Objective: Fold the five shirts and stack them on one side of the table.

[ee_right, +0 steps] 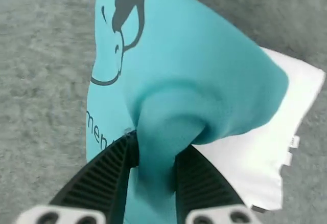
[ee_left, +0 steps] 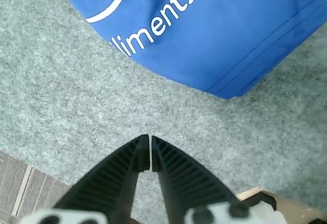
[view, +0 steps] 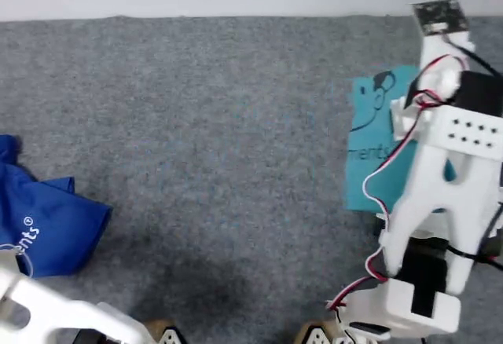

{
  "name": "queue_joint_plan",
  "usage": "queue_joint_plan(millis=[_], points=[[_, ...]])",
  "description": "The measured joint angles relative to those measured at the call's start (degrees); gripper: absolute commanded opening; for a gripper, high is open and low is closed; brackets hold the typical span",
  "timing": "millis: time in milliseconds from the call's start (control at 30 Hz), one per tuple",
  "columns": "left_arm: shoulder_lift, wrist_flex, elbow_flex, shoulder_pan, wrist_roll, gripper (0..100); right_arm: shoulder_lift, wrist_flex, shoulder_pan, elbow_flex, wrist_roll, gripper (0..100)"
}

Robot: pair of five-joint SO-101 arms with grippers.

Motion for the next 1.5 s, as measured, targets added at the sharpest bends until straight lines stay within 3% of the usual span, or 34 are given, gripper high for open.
queue_joint_plan(millis=[300, 467, 633, 967, 1167, 1233, 1500], points=[[0.0, 0.0, 0.0, 0.0, 0.0, 2, 8.0, -5.5, 9.7, 0.0, 8.3, 2.4], [0.0, 0.0, 0.0, 0.0, 0.0, 2, 13.3, -9.1, 12.7, 0.1, 13.2, 22.3], [0.0, 0.0, 0.0, 0.0, 0.0, 2, 13.4, -9.6, 15.7, -1.5, 11.6, 28.3], [0.0, 2.1, 0.0, 4.6, -0.3, 2, 9.4, -2.3, 15.5, -4.0, 6.2, 25.9], [0.0, 2.9, -0.1, 4.7, -0.3, 2, 9.4, 0.0, 14.3, -4.0, 6.0, 0.0], [0.0, 3.9, -1.1, 4.7, -0.3, 2, 9.4, 0.0, 14.3, -4.0, 6.0, 4.5], [0.0, 5.9, -5.7, 4.7, -0.3, 2, 9.7, -0.3, 13.3, 3.9, 6.0, 0.9]])
